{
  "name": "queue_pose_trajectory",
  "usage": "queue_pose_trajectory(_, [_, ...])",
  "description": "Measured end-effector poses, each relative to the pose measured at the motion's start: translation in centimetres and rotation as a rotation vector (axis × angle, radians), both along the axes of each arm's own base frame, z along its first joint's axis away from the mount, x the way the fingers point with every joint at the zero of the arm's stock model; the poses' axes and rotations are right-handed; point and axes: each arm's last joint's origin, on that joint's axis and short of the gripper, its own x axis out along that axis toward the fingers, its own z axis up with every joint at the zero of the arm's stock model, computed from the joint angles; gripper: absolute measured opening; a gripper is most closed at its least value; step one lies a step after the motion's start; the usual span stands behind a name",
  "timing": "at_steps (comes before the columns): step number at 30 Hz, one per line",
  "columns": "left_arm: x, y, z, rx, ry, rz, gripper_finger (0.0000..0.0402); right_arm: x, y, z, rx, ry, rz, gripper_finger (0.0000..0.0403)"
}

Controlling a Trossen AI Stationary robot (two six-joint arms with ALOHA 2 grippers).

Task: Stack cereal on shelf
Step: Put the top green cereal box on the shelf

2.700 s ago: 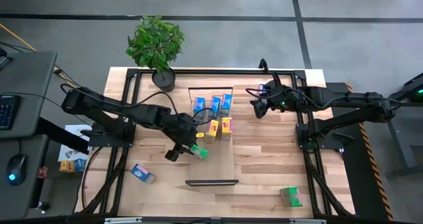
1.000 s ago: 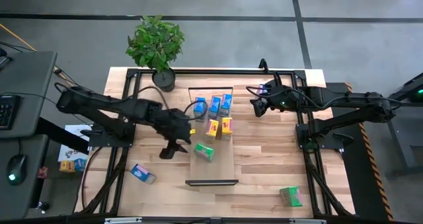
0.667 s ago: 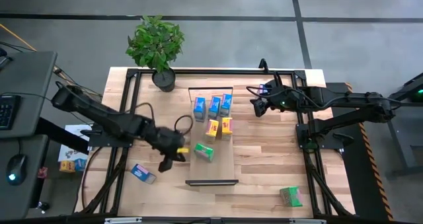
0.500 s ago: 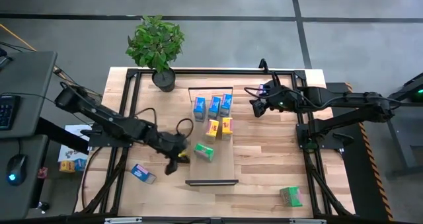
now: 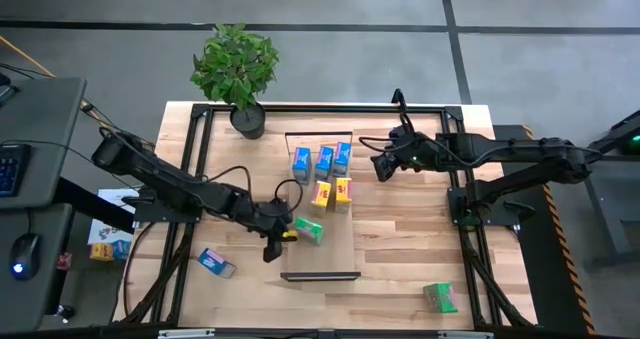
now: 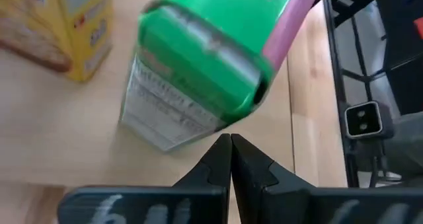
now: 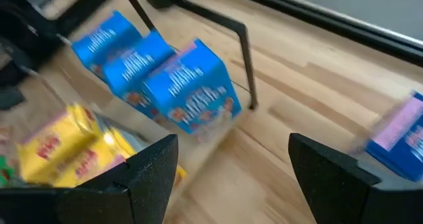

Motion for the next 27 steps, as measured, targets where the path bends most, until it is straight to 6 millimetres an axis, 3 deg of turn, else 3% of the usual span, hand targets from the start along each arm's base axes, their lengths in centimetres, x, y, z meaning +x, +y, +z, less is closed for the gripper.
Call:
queue_pose_trajectory(18, [-1.4,1.5,2.1,0.071,-0.033,-0.014,0.0000,-0.4,0.2,0.7,0.025,-0.050,0.049,0.0279])
queue_pose_trajectory(23, [-3.1,2.0,2.8,0.093,0.026,-0.058,0.0000,-0.3,0.4,0.8,0.065,-0.068,0.101,0.0279])
queue_pose_trajectory(27, [-5.2,2.8,4.0,0.102,0.057,-0.053,0.0000,0.3,1.6,1.3,0.066,-0.121,0.238,0.0279])
